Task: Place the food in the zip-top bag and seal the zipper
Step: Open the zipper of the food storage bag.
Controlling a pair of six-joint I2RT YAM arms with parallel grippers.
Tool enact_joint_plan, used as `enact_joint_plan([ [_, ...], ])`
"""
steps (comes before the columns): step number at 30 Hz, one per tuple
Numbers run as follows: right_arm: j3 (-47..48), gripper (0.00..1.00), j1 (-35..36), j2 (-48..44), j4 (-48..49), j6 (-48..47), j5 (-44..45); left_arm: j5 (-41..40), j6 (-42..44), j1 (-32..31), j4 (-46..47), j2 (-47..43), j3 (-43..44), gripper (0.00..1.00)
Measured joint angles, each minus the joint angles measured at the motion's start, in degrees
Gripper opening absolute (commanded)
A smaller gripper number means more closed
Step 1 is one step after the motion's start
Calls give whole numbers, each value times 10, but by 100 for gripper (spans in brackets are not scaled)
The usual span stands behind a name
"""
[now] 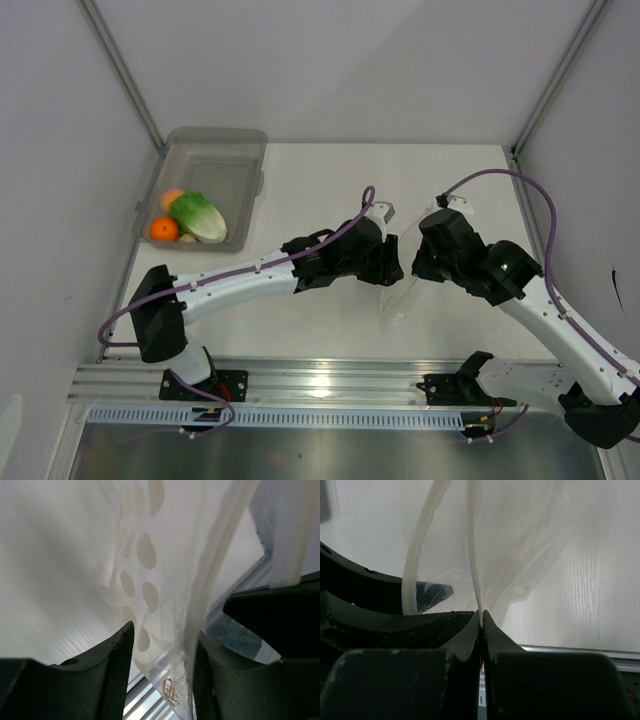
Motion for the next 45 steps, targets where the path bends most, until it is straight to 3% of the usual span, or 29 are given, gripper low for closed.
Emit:
enact_joint_plan([
  [3, -1, 0, 0, 4, 0, -5, -7, 10, -2, 0, 8, 0, 0, 30],
  [4, -1, 0, 1, 7, 0, -6, -9, 13, -4, 1, 10, 0, 0, 16],
  [7, -1, 0, 3, 17, -1, -9, -8, 18, -9, 8, 13, 0, 0, 1],
  [16, 47, 0, 3, 30, -46, -24, 32, 43, -55, 76, 46, -13, -70, 1],
  [24, 70, 0, 2, 48, -74, -38, 61, 65, -79, 81, 62, -11, -117, 1],
  [28, 69, 0, 2, 66, -72, -45, 61, 81, -79, 81, 86, -6, -117, 16],
  [31, 59, 0, 1, 77, -62, -49, 61, 94, -77, 81, 99, -4, -119, 38],
  [32, 54, 0, 0, 80, -58, -49, 61, 97, -75, 81, 104, -4, -120, 50],
  [42, 35, 0, -9, 122, -17, -69, 49, 81, -44, 83, 108, -12, -138, 79],
  [43, 35, 0, -9, 125, -13, -71, 47, 75, -41, 84, 101, -18, -139, 87],
  [45, 35, 0, -9, 132, -5, -75, 44, 60, -33, 88, 88, -34, -142, 88],
])
